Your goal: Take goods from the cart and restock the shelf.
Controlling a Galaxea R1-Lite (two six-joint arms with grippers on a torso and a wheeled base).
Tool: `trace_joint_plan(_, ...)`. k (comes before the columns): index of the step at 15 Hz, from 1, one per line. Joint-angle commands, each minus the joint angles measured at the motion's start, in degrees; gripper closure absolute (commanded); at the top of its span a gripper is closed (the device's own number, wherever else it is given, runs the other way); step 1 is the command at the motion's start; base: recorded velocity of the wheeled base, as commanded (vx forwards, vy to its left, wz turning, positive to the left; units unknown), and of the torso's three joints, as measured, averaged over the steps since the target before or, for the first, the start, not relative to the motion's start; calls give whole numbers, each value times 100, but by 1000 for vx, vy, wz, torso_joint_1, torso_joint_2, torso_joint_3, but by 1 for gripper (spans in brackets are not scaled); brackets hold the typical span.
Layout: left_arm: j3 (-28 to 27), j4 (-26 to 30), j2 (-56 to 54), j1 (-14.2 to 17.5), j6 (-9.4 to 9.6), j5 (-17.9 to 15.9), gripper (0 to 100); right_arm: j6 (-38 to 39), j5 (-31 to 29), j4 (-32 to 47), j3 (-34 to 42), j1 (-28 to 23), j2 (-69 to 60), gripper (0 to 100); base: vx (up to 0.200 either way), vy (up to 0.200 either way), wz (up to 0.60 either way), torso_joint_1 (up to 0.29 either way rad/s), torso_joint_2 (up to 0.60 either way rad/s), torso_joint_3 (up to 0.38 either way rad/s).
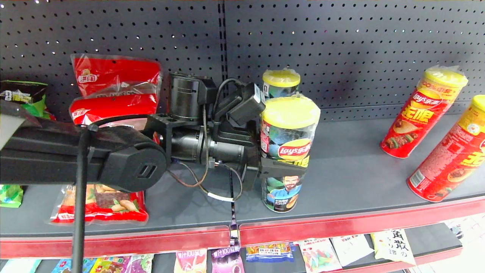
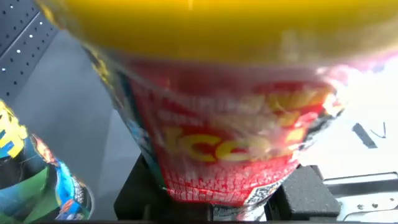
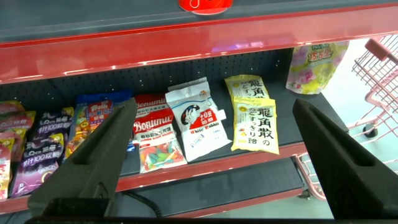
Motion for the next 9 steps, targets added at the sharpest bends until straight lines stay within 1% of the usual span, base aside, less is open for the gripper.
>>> trace_joint_plan(1, 43, 5, 16, 18, 21, -8, 100, -2, 1, -1, 0, 2, 9, 0, 0, 0, 0, 0, 0, 0)
trace_joint_plan(5, 95, 14, 16, 18, 12, -8, 100, -11, 1, -1, 0, 2, 9, 0, 0, 0, 0, 0, 0, 0)
trace_joint_plan(9, 122, 163, -20, 9, 21, -43, 100, -2, 1, -1, 0, 2, 9, 0, 0, 0, 0, 0, 0, 0)
